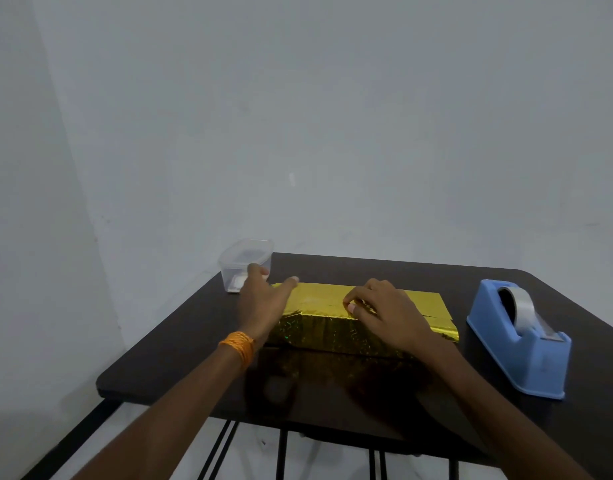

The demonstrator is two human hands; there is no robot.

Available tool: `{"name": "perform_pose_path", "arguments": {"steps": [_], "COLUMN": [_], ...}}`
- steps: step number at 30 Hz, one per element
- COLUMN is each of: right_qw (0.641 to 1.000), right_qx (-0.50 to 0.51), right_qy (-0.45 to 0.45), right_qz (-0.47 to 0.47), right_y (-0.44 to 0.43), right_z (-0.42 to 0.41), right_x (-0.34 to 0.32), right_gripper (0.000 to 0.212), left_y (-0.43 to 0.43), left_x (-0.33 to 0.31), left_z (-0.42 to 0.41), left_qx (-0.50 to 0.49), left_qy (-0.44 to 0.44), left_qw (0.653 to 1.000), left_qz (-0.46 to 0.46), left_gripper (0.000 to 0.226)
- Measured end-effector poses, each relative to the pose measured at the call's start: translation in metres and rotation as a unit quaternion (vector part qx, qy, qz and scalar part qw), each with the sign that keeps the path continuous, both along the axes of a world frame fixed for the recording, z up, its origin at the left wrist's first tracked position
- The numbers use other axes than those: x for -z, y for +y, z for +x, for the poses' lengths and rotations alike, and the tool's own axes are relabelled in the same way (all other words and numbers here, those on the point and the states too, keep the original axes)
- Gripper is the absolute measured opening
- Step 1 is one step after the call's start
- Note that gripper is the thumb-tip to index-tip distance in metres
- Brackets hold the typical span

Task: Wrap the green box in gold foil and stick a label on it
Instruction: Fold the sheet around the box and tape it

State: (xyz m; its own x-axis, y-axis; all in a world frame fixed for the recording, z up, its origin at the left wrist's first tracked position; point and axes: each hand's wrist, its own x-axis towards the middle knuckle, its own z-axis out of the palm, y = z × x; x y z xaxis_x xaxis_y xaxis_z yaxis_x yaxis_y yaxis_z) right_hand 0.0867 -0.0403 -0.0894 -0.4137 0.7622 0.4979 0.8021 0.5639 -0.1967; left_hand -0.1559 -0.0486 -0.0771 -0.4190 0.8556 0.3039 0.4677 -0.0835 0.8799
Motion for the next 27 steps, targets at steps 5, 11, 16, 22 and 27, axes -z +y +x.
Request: {"name": "perform_pose_path", "arguments": {"steps": [5,11,16,22,27], "right_qw": [1.000,1.000,1.000,1.000,1.000], "right_qx": [0.002,0.003,-0.003,0.000,0.000], "right_qy": [-0.005,-0.010,-0.004,0.000,-0.008], "right_qz": [-0.005,-0.009,-0.013,-0.013,-0.007], "right_y": [-0.002,-0.002,-0.004,-0.005,-0.005], "right_z": [0.000,-0.001,-0.002,-0.001,-0.001], "right_x": [0.000,0.000,-0.001,-0.002,-0.001], "right_gripper": [0.026,0.026,0.027,0.028,0.029], "left_y": [0.007,0.006,0.010,0.013,0.007], "left_x": [0.011,0.019,0.019,0.024,0.019], "left_z": [0.035,0.035,0.026,0.018,-0.009], "left_qx": [0.040,0.030,0.037,-0.010,-0.069], "left_qy": [0.076,0.046,0.131,0.202,0.246], "left_qw": [0.995,0.996,0.989,0.979,0.965], "left_qz": [-0.058,-0.068,-0.053,-0.001,0.056], "left_gripper": [0.096,0.077,0.066,0.050,0.044]}}
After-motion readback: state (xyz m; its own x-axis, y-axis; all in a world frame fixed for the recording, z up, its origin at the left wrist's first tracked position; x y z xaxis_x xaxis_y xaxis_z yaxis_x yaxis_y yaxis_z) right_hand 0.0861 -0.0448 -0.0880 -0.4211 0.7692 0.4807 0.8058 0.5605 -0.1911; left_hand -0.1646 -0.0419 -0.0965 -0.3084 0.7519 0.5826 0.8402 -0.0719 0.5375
